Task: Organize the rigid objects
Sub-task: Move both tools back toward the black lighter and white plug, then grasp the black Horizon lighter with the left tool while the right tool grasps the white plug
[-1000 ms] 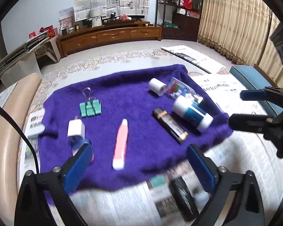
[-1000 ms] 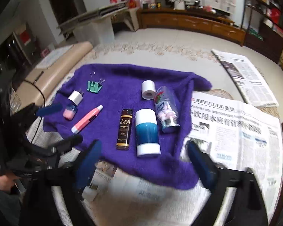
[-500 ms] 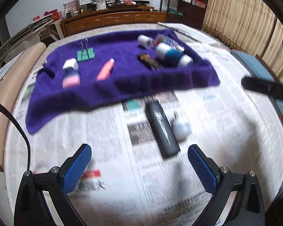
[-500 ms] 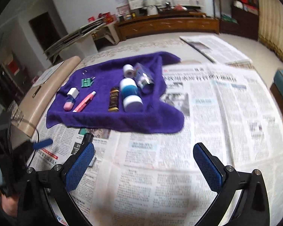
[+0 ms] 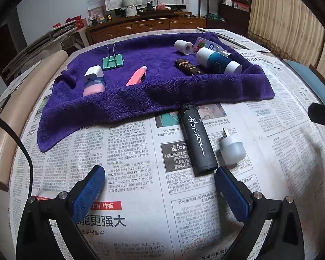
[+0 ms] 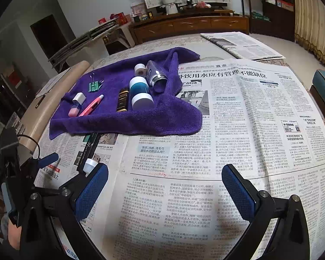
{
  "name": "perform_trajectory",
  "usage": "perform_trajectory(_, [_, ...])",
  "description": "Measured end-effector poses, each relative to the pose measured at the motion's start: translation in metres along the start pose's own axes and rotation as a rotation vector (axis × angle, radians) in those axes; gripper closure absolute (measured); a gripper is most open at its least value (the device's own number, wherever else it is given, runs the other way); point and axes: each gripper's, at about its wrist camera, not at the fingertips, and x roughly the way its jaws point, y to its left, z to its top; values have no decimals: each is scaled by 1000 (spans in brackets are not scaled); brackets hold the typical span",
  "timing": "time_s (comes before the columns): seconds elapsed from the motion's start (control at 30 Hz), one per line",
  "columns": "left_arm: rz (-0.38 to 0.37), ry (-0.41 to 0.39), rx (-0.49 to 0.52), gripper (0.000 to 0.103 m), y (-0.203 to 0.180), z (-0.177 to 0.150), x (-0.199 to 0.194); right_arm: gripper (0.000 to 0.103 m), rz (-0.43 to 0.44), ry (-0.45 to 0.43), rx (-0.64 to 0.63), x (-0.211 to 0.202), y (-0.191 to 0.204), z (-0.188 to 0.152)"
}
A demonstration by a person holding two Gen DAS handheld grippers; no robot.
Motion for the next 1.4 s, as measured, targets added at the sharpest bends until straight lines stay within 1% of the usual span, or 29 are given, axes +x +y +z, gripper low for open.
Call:
perform_trajectory(0.13, [-6,8,-20,0,-3,5,5,0,11,-9,-5,-4,1,-1])
perform_trajectory(0.33, [-28,26,-53,0,-7,14,13,0,18,2,5,-2,0,-1])
perform_trajectory(0.5, [-29,17,-55,0,-10,16,15,0,26,11,14,-2,-1,-1])
perform_trajectory(0.67, [-24,-4,-65,0,-11,16,15,0,15,45,30,5,-4,-5])
perform_trajectory(0.7, [-25,-7,-66,1,-12,16,15,0,9,51,29,6,-5,-6])
perform_trajectory(0.73, [-26,-12,-62,6,-13,17,15,0,4,59,26,8,-5,-7])
perform_trajectory(0.77, [-29,-19,-58,14,-14,17,14,0,-1,62,26,9,-5,-8])
perform_trajectory(0.8, [-31,-26,-54,18,-16,18,13,0,-1,61,26,9,-5,-8])
perform_trajectory(0.87, [-32,-28,-51,30,-19,21,12,0,9,58,21,8,-4,-9])
perform_trajectory(0.9, [-32,-25,-55,31,-20,23,12,0,10,56,19,7,-3,-9])
perform_trajectory(1.03, [-14,-16,-72,30,-21,21,11,0,19,60,3,7,1,-9])
perform_trajectory(1.13, [-1,-17,-135,30,-17,22,11,0,19,65,-4,8,3,-10])
perform_trajectory(1.27, [30,15,-185,27,-23,33,18,0,12,69,-14,9,4,-11])
perform_trajectory(1.37, [-15,5,-235,27,-25,39,19,0,19,71,-22,9,6,-11])
perform_trajectory(1.4, [0,10,-241,27,-26,41,21,0,20,70,-29,8,7,-12])
